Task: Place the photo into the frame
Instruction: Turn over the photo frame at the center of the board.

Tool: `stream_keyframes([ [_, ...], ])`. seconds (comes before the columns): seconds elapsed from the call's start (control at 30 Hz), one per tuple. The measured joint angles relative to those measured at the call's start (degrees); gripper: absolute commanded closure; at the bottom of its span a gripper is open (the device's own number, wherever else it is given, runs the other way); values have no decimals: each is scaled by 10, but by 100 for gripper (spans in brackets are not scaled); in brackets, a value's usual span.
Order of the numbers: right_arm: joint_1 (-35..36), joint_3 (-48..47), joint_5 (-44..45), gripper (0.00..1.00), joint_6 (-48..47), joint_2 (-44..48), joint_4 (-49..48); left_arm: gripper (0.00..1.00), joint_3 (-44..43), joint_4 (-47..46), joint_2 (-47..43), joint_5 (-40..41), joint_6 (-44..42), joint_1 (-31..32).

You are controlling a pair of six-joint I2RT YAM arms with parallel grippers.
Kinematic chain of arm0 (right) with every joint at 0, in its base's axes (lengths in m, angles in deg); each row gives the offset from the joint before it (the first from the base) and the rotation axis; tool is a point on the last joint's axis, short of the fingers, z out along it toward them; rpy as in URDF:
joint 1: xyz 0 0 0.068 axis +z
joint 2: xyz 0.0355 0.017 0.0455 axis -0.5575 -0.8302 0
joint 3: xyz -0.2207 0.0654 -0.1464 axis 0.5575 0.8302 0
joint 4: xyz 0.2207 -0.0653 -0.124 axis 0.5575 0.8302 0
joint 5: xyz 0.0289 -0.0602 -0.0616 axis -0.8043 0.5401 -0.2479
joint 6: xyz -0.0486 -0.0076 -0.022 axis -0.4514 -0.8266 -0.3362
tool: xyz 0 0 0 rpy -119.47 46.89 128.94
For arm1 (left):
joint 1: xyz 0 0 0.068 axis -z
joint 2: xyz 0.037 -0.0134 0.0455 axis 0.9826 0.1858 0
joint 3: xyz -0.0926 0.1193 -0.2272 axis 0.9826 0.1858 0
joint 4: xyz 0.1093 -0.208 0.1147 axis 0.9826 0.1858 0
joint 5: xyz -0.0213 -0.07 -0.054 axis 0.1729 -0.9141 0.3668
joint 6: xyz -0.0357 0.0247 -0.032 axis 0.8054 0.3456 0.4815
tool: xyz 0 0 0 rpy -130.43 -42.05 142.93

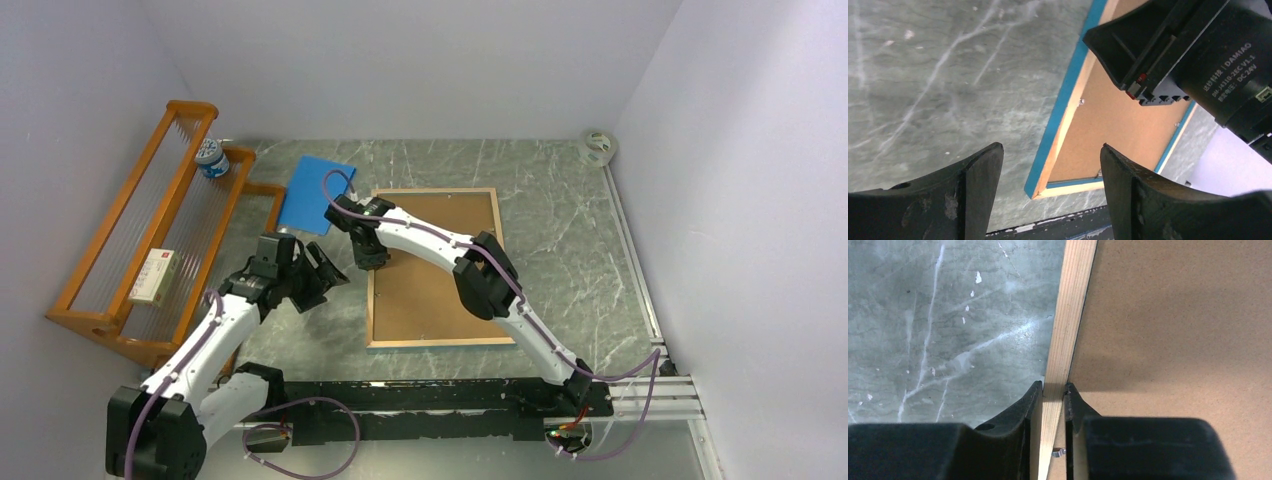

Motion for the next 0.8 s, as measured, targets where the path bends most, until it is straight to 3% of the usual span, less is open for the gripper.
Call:
stream_keyframes([
  [0.17,-5,1,-12,97,10,3,3,23,26,-69,17,-60,-8,0],
  [0.53,-35,24,-64,97,30,100,8,24,44,-209,98,-223,-16,0],
  [0.8,-53,43,-81,97,44,181,-1,35,19,-283,125,-359,-26,-2],
])
